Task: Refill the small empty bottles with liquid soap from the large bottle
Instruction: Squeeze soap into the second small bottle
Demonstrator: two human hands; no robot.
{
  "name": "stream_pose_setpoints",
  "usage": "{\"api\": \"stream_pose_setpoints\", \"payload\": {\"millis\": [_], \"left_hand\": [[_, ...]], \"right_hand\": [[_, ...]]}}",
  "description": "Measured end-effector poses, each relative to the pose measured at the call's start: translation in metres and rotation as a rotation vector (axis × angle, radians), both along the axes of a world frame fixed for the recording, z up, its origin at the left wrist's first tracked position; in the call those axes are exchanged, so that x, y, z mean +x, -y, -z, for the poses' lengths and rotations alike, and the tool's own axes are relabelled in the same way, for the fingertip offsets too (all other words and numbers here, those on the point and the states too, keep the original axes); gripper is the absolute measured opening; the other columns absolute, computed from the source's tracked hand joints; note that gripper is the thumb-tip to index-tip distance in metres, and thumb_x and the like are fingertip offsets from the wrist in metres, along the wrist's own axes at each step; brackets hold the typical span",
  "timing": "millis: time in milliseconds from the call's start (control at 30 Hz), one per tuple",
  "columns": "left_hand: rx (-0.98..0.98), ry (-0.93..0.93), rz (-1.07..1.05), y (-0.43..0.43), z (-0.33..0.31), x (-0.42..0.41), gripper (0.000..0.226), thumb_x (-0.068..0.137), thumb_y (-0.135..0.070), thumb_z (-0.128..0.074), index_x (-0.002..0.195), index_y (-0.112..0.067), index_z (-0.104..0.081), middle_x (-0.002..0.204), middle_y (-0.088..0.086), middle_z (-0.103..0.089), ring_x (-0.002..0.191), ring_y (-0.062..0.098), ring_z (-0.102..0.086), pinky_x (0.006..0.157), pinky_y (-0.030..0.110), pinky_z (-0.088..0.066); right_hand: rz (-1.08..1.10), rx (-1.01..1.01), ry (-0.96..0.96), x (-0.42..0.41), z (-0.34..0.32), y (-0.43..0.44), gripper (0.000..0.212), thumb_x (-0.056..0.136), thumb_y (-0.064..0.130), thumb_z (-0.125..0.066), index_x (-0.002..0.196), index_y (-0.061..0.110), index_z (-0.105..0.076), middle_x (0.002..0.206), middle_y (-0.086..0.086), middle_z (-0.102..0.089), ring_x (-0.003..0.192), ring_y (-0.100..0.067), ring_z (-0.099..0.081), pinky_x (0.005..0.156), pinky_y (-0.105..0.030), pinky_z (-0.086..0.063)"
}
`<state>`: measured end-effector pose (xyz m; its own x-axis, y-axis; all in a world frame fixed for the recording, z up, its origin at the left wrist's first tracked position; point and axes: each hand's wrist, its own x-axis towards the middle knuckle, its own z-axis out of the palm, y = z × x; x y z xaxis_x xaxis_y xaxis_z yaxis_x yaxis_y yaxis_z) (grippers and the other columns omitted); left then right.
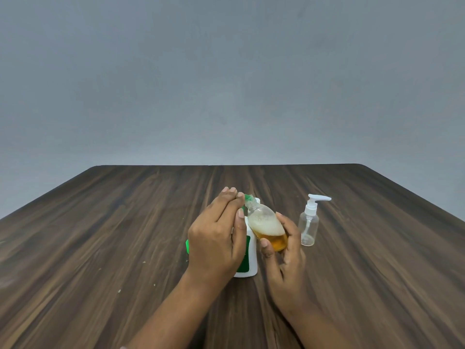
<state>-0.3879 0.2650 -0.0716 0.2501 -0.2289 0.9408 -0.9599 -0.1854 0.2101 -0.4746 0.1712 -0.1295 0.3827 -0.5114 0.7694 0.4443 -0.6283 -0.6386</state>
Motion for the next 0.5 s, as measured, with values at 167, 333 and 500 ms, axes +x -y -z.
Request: {"api": "stream_pose_setpoints", "payload": {"millis": [167,333,500], "left_hand": [[0.018,0.031,-0.018,0.002,-0.007,0.001,0.035,0.094,-0.016,-0.041,0.104,-0.001,-0.071,0.108,0.009,-0.070,0.108,0.017,-0.063,0.094,0.026,-0.048],[0.058,0.076,-0.032,0.000,-0.016,0.003,0.036,0.094,-0.018,-0.040,0.097,-0.004,-0.073,0.102,0.004,-0.072,0.102,0.016,-0.066,0.088,0.023,-0.049],[0.075,0.065,-0.048,0.002,-0.011,0.004,0.039,0.097,-0.021,-0.037,0.096,-0.004,-0.072,0.099,0.004,-0.072,0.100,0.018,-0.067,0.084,0.025,-0.051]], "right_hand": [[0.019,-0.004,0.019,0.002,0.001,0.000,0.042,0.092,0.028,-0.051,0.133,0.023,-0.041,0.108,0.005,-0.063,0.091,-0.006,-0.063,0.071,-0.010,-0.049],[0.038,0.003,0.024,0.004,0.000,-0.001,0.042,0.093,0.044,-0.051,0.132,0.032,-0.041,0.105,-0.008,-0.063,0.087,-0.003,-0.062,0.069,-0.009,-0.048],[0.032,-0.018,0.005,0.001,0.004,0.002,0.041,0.092,0.027,-0.050,0.131,0.021,-0.041,0.105,0.002,-0.063,0.088,-0.004,-0.062,0.069,-0.008,-0.047]]}}
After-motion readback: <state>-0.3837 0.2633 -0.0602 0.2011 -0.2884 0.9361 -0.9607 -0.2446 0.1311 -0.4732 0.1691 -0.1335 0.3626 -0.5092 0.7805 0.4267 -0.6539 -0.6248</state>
